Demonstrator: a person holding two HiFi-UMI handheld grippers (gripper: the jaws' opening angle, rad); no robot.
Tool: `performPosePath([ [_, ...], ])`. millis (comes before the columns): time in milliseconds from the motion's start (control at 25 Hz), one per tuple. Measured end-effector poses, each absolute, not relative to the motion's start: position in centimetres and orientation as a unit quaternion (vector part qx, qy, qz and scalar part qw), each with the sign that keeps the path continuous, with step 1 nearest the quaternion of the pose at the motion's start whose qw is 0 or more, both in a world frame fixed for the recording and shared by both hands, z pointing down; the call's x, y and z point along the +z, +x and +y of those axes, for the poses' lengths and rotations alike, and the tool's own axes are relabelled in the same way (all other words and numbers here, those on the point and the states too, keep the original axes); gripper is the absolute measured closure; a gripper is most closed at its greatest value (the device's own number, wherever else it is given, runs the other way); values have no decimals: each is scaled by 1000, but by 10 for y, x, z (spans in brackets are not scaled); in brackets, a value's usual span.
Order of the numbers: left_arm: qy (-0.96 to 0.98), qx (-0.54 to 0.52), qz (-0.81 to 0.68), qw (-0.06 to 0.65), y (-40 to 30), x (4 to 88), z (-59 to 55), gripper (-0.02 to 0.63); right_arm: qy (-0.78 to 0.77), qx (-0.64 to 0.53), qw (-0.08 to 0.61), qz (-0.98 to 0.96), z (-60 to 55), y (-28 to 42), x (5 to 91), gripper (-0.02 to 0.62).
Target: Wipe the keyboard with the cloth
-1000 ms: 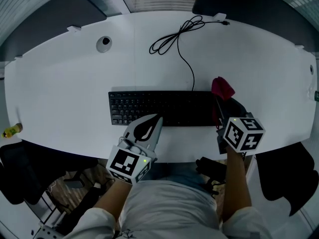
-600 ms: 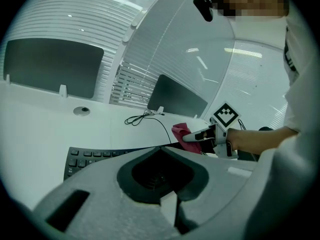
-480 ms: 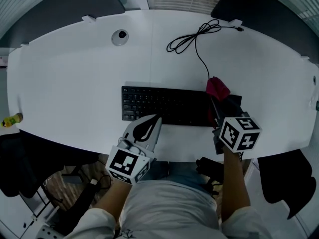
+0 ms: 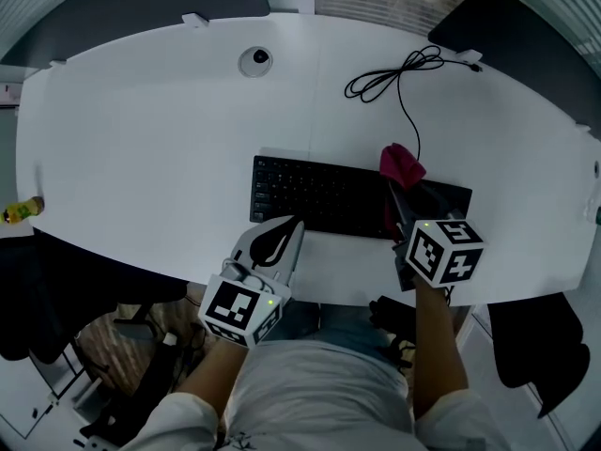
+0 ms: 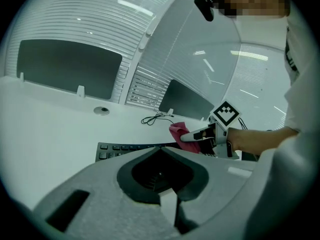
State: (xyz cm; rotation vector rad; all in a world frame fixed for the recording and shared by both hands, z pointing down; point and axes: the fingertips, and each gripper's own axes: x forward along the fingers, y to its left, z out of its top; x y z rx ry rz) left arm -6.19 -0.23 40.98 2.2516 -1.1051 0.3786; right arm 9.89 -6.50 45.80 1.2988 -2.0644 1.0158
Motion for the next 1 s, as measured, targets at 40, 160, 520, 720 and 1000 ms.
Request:
performPosePath([
  [40, 846, 142, -418, 298, -65, 410, -2, 595, 473, 373, 247, -759, -66, 94, 458, 525],
  [160, 843, 139, -425, 300, -74, 410, -2, 595, 465, 372, 248, -764, -67, 79, 459, 525],
  [520, 829, 133, -450, 304, -111, 414, 1, 595, 436, 367, 255, -781, -74, 29, 461, 525],
  [720, 822, 128, -463, 306, -127, 413, 2, 595, 419, 365, 259, -790, -76, 3, 461, 525],
  [1000, 811, 124, -480, 309, -150, 415, 9, 595, 401, 360, 262, -801, -79, -26, 461, 525],
])
